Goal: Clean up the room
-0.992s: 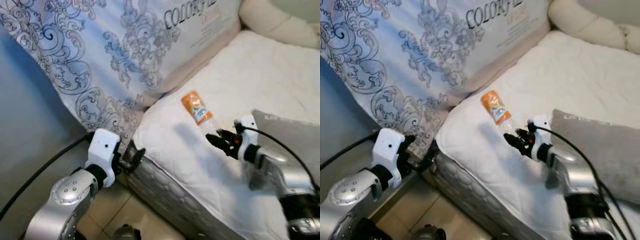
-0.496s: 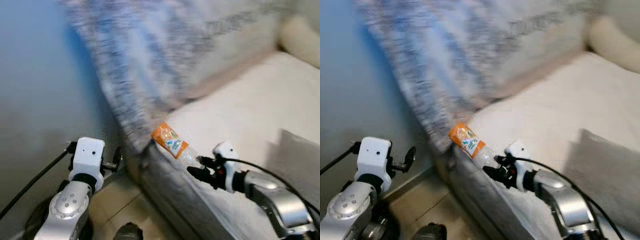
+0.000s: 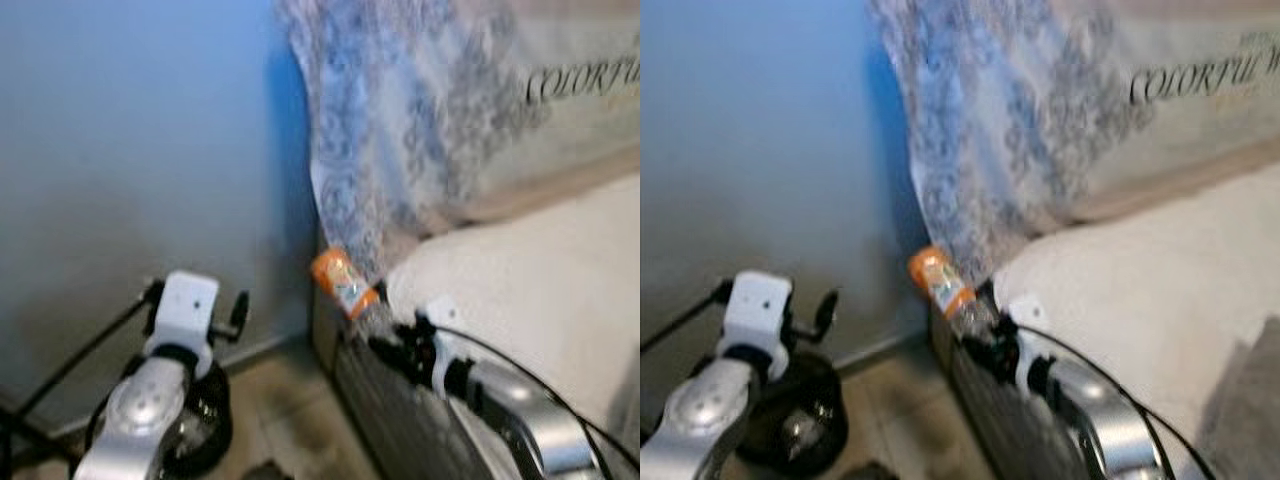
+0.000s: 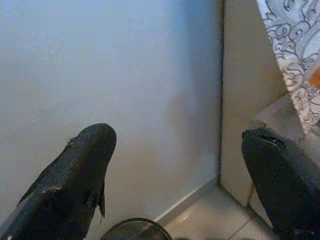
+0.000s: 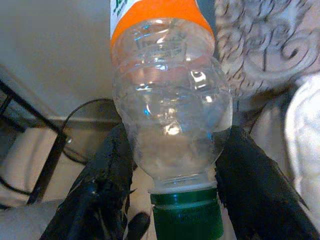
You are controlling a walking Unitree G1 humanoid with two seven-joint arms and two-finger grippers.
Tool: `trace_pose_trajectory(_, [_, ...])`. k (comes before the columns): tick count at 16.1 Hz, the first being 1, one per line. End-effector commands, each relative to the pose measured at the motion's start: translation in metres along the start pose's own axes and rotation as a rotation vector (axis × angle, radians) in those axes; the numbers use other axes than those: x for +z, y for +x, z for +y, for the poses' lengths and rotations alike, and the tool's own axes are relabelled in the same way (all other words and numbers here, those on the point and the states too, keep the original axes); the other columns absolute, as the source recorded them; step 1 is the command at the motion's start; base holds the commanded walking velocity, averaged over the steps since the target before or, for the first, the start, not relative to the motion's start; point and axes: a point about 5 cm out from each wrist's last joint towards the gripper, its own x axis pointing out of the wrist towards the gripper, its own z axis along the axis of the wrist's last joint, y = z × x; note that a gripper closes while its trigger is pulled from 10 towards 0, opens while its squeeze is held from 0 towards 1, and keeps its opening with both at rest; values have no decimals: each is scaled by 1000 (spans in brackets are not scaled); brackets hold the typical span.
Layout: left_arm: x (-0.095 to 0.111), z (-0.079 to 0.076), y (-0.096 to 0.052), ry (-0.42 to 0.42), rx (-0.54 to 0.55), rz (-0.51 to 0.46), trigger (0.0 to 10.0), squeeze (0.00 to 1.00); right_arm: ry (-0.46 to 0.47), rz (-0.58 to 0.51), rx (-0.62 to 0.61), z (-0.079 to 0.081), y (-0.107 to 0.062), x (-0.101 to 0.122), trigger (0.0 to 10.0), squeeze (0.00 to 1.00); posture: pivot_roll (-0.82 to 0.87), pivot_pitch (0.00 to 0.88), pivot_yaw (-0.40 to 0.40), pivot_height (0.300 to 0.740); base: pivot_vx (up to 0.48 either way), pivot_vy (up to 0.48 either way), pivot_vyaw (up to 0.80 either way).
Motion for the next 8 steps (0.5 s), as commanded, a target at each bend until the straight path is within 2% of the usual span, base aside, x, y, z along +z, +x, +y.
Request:
trace_pose_trajectory(1, [2,-3,2,3,-26,-13,10000,0,-14,-23,-33,-3,-6,6,10000,0,13,0,41,740,0,0,800])
trace_pose_trajectory(4, [5,-3,5,-10,-36,-22,10000,0,-13,-22,-42,-1,-6,6,10000,0,5,0,49,740,0,0,800])
trace_pose_trajectory(8, [3,0,4,-44,-19,-19,10000,0,-74,17,4,2,3,7,10000,0,31,0,14,740,0,0,800])
